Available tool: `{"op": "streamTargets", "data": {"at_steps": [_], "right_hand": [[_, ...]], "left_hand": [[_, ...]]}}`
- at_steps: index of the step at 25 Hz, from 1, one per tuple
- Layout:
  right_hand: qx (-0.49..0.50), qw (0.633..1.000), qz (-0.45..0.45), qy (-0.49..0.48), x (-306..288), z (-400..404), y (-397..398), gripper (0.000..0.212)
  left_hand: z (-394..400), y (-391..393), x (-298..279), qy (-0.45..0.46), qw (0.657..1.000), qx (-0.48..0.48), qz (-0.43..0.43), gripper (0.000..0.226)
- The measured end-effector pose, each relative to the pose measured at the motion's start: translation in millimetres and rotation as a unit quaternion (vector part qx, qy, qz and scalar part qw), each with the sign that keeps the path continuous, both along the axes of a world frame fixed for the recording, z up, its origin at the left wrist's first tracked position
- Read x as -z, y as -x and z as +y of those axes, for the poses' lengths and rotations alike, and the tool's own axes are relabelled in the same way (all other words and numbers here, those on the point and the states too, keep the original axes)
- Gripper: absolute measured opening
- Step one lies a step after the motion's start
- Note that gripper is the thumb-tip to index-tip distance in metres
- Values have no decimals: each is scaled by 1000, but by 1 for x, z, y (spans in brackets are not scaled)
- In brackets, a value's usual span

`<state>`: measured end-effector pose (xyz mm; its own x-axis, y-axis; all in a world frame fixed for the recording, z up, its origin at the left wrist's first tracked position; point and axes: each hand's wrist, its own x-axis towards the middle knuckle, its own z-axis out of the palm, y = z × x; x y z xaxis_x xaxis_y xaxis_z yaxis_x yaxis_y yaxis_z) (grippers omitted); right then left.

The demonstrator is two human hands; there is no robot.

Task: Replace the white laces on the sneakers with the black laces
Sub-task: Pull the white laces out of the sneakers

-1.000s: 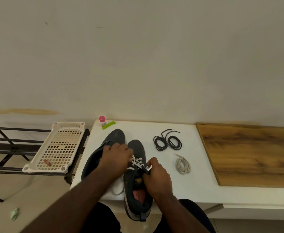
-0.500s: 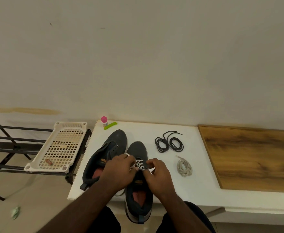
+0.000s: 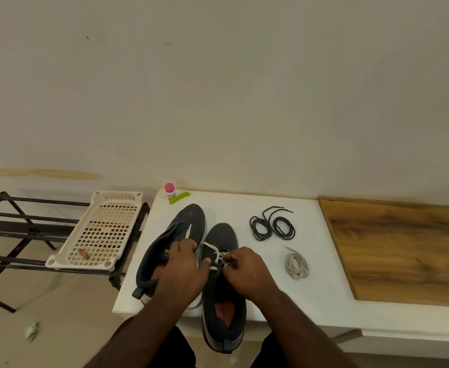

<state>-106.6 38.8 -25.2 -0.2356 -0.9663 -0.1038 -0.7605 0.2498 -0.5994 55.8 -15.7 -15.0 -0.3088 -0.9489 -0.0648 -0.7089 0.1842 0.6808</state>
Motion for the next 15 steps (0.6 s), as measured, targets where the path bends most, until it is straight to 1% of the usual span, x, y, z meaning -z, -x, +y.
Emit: {"op": "streamTargets", "data": {"at_steps": [2,3,5,7,9,10,11,12,14,15], "right_hand": [[-22,999,43,-12,-2,-2,-4,18],[-32,997,65,-16,-2,-4,-7,17],[-28,994,101,-9,-3,-5,-12,17],[41,994,105,7,-4,-5,-4,17],[112,990,84,28,-3,-3,13,15],[102,992,58,42,-2,0,19,12],[63,996,34,52,-4,2,20,11],[12,998,28,51,-5,2,16,15],[-71,993,90,12,-5,2,-4,22],[-79,989,127,7,-3,2,-12,22]], "left_hand": [[18,6,6,-72,996,59,-11,28],[23,7,10,-80,994,76,-20,26],[25,6,14,-66,994,74,-42,20],[24,5,12,-55,995,64,-52,15],[26,5,9,-43,996,61,-57,14],[27,7,9,-36,995,66,-65,14],[28,8,9,-29,994,71,-73,13],[28,9,10,-25,994,73,-77,11],[28,10,11,-23,995,70,-71,10],[28,10,12,-21,995,69,-68,11]]}}
